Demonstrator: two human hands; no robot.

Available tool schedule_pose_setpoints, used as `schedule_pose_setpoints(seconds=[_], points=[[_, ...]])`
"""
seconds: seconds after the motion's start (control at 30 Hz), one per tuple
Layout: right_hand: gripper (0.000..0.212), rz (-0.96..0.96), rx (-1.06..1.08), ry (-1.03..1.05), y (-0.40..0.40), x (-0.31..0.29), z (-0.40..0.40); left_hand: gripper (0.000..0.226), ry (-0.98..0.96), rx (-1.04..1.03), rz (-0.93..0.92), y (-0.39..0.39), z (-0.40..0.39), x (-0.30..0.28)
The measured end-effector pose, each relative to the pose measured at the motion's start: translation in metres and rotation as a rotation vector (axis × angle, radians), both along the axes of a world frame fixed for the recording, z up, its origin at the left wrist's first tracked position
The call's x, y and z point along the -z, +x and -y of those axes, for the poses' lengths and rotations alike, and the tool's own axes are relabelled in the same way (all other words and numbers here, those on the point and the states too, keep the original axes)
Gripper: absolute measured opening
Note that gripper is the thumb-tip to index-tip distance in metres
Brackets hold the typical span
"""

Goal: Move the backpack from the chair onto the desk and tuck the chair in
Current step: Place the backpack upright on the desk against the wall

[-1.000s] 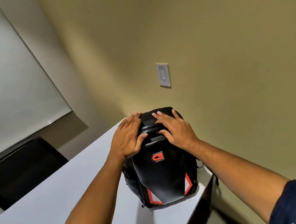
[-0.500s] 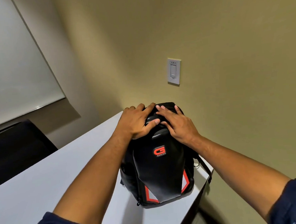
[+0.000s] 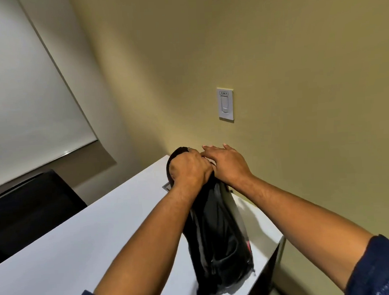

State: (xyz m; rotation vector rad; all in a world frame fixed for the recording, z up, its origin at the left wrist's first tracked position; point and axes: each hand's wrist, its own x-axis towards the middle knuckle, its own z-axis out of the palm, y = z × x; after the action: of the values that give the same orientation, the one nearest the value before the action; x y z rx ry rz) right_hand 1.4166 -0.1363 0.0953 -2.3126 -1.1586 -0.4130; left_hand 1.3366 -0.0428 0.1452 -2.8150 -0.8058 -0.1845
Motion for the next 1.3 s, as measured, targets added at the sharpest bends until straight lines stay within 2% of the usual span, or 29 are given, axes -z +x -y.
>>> schedule_pose_setpoints(seconds=[0.1, 0.17, 0.23, 0.3, 0.4, 0.5, 0.63, 0.7, 0.83, 1.0, 1.1, 1.17, 1.3], points=[[0.047, -0.079, 0.063, 0.274, -0.017, 0.008, 0.019, 0.042, -0.135, -0.013, -0.005, 0.015, 0.007, -0.006], [0.052, -0.185, -0.028, 0.435, -0.031, 0.021, 0.038, 0.044, -0.233, 0.014, 0.039, 0.024, 0.007, -0.010], [0.065, -0.237, -0.124, 0.471, -0.041, 0.035, 0.057, 0.046, -0.313, 0.101, 0.101, 0.036, 0.002, -0.007], [0.082, -0.193, -0.139, 0.422, -0.041, 0.048, 0.071, 0.048, -0.333, 0.235, 0.153, 0.045, 0.000, 0.000], [0.092, -0.157, -0.100, 0.296, -0.038, 0.058, 0.081, 0.054, -0.192, 0.395, 0.213, 0.053, 0.003, 0.014], [0.083, -0.121, -0.071, 0.256, -0.026, 0.061, 0.088, 0.063, -0.042, 0.431, 0.272, 0.058, 0.001, 0.019], [0.062, 0.018, -0.135, 0.268, -0.006, 0.056, 0.096, 0.060, 0.133, 0.576, 0.340, 0.068, -0.016, 0.029], [0.054, 0.069, -0.214, 0.266, 0.006, 0.052, 0.095, 0.060, 0.073, 0.651, 0.330, 0.073, -0.025, 0.034], [0.050, 0.071, -0.253, 0.252, 0.034, 0.048, 0.099, 0.065, -0.124, 0.662, 0.316, 0.076, -0.039, 0.045], [0.055, -0.074, -0.199, 0.294, 0.067, 0.049, 0.110, 0.077, -0.160, 0.504, 0.299, 0.079, -0.027, 0.056], [0.049, -0.132, -0.116, 0.286, 0.074, 0.049, 0.116, 0.084, -0.179, 0.482, 0.256, 0.091, -0.014, 0.057], [0.052, -0.060, -0.042, 0.248, 0.073, 0.046, 0.112, 0.088, -0.197, 0.487, 0.225, 0.100, -0.008, 0.059], [0.068, 0.192, 0.149, -0.041, 0.074, 0.043, 0.088, 0.092, -0.215, 0.493, 0.196, 0.113, -0.001, 0.069]])
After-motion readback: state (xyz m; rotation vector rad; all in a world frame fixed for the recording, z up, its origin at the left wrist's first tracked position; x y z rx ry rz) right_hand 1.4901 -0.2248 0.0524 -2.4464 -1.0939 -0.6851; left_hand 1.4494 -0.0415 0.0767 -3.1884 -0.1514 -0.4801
